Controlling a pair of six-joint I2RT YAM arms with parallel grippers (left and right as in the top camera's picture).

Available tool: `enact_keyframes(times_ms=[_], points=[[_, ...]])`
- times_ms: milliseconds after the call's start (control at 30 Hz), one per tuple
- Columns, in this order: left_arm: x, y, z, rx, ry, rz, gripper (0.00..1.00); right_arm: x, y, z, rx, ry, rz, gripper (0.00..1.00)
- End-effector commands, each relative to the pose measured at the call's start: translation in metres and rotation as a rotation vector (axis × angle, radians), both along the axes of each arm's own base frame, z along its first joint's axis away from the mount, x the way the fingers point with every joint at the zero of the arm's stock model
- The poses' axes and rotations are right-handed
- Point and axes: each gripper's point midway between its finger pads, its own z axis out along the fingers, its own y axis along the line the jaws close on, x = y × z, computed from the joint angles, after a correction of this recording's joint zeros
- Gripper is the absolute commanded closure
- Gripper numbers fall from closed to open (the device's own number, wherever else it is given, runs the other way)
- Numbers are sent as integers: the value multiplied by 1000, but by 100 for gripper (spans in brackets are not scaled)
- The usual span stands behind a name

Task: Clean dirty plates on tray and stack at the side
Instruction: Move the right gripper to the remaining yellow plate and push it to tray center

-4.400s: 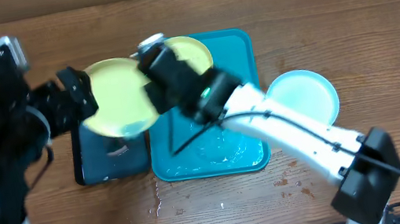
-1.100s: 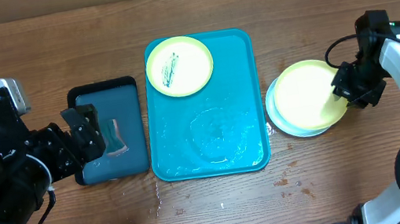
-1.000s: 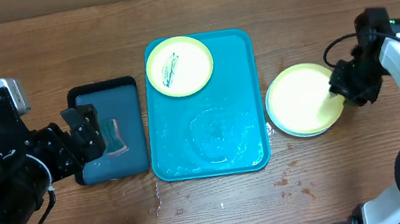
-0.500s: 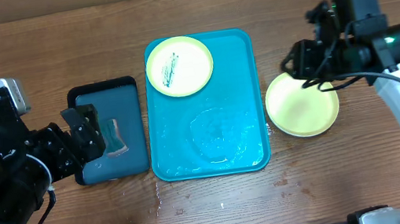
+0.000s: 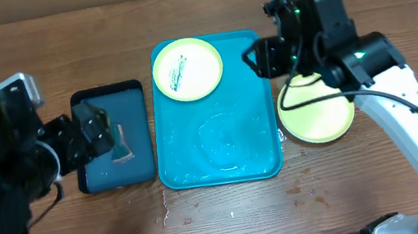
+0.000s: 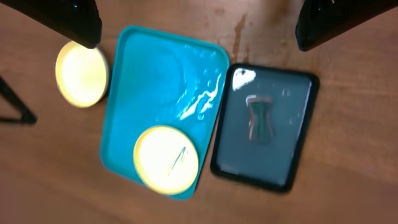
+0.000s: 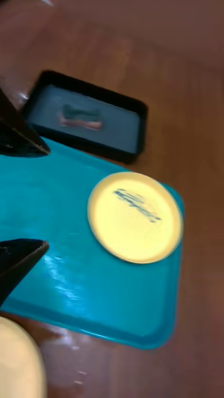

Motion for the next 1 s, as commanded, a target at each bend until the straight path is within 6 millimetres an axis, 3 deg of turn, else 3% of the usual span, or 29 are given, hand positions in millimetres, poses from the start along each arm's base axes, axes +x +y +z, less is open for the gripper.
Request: enact_keyframes(times_ms=[0,133,200,267,333,500,533,600,667,800,967], points=[[6,-12,-7,-29,29,-86,0,30,7,-39,-94,6,-47,59],[4,-19,-2,-40,3,-143,0,61,21,-101,-117,59,-44,59],[-1,-20,1,-32,-12,-159,0,76,27,-131,-121,68,-42,45],[-6,-23,5,-29,-36,-185,0,87,39,-159,-120,70,-28,41],[-13,-23,9,-23,-55,-188,0,94,48,-184,-121,71,-18,35],[-29,-24,20,9,-116,-219,0,98,57,-230,-134,98,-5,37],[-32,-24,21,11,-124,-219,0,98,57,-233,-137,105,-5,44],[-36,-24,24,16,-142,-220,0,94,55,-237,-146,126,-4,80],[-37,-23,26,20,-153,-218,0,87,53,-236,-154,152,-1,96],[-34,-23,27,22,-160,-218,0,69,48,-217,-159,201,15,96],[-33,-23,29,24,-171,-218,0,36,37,-155,-155,231,27,96]])
